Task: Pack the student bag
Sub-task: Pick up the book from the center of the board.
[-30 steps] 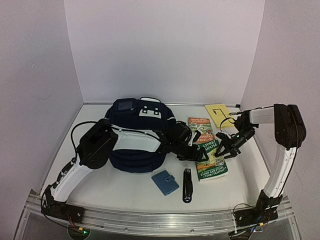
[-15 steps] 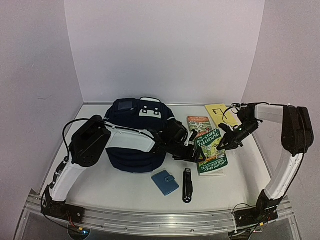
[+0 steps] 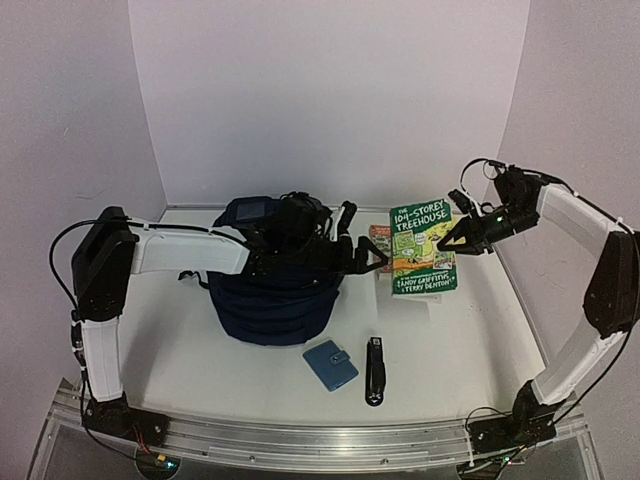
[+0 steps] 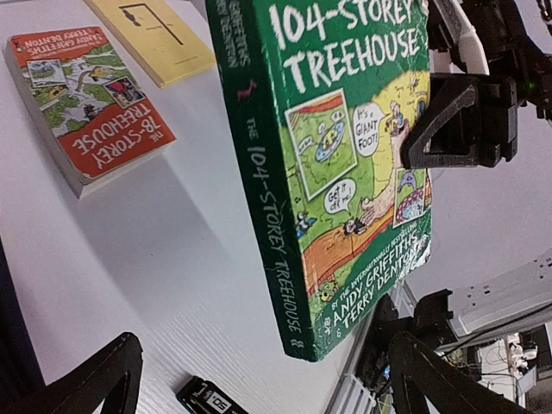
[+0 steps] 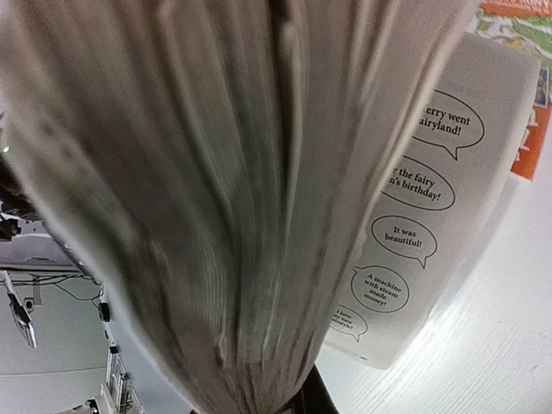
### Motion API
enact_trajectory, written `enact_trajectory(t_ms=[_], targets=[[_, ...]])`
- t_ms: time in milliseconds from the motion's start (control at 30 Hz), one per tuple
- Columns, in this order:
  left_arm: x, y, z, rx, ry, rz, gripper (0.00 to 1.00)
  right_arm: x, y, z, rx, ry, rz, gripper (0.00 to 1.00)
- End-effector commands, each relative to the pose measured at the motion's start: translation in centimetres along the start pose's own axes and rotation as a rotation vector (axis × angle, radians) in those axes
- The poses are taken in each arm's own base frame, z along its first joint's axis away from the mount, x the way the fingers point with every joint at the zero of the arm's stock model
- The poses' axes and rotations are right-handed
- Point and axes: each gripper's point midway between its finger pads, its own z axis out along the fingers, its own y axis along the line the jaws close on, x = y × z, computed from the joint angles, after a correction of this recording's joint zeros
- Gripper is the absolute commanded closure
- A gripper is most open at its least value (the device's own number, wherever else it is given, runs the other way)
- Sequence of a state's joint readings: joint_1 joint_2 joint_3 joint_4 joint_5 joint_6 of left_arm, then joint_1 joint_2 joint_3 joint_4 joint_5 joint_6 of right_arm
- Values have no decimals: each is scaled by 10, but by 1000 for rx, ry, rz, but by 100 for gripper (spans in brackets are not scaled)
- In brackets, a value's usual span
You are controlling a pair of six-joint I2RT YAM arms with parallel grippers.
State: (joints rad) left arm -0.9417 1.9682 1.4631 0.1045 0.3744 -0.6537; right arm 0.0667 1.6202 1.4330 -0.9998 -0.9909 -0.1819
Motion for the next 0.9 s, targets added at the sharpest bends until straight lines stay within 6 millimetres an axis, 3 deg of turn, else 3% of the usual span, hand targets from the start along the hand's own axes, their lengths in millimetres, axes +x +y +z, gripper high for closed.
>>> enact_trajectory(t_ms=[0,233,400,533,667,800,867], targets=[[-11,-52,-18,213,-35,15,0,-12,74,-18,-150,-65,-148,100],[-10,-87,-31,423,-29,19,8,0,113,-6,-162,-22,-278,100],[-6,-103,-44,545,-39,31,23,1,126,3,-174,0,-322,100],[-5,-109,-55,594,-64,37,42,1,132,13,-196,25,-343,100],[-3,-113,-64,625,-84,43,55,2,139,23,-221,49,-366,100],[-3,-114,-70,638,-107,39,52,-1,139,31,-224,57,-380,100],[-3,-113,-73,632,-122,37,44,-2,139,33,-228,59,-382,100]])
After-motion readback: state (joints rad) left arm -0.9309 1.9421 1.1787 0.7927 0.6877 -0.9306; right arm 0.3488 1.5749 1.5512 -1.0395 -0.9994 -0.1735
